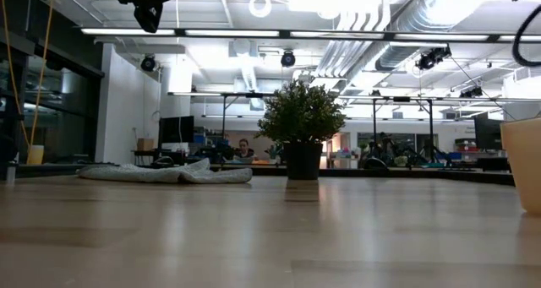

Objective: Fold microfiber towels
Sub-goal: Fold the gray microfiber towel

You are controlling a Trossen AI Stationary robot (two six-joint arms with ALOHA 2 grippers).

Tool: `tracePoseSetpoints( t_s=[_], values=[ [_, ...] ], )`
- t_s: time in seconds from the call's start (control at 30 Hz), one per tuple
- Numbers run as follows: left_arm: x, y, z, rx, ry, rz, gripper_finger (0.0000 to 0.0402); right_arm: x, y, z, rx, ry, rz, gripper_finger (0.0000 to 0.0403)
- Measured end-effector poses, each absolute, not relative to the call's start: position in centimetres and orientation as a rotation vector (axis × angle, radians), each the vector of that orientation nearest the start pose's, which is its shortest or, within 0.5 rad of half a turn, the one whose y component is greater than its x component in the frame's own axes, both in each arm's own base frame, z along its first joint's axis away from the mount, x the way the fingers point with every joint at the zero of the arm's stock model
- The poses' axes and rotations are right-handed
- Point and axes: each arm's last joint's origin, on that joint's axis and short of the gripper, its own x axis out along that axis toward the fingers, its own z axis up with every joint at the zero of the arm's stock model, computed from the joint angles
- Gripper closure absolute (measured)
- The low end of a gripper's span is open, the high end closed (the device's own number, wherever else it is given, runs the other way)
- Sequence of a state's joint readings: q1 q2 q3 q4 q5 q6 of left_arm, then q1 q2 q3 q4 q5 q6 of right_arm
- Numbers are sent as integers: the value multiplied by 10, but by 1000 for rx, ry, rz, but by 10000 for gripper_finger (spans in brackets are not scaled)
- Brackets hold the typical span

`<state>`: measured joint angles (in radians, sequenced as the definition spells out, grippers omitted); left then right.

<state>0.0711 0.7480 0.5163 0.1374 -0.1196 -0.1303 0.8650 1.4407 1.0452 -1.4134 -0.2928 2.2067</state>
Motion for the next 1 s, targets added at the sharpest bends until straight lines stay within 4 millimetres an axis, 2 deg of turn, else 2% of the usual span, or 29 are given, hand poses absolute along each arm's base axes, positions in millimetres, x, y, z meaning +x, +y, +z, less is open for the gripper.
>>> tracePoseSetpoints(
  t_s=[0.13, 0.23, 0.37, 0.57, 0.67, 0.83, 1.0],
  values=[
    [174, 16, 276, -144, 80, 197, 401, 150, 174, 227, 997, 1427, -936, 201],
    [174, 16, 276, -171, 78, 196, 401, 166, 169, 225, 1031, 1228, -770, 203],
    [174, 16, 276, -193, 76, 197, 401, 196, 149, 228, 947, 996, -607, 203],
    [180, 16, 275, -289, 57, 178, 402, 253, 108, 222, 788, 790, -263, 204],
    [187, 15, 273, -327, 54, 169, 402, 273, 81, 218, 644, 673, -195, 204],
    [198, 14, 261, -321, 122, 176, 396, 300, 35, 215, 410, 543, -179, 204],
    [201, 15, 260, -277, 184, 200, 376, 327, -7, 203, 373, 554, -218, 203]
  ],
)
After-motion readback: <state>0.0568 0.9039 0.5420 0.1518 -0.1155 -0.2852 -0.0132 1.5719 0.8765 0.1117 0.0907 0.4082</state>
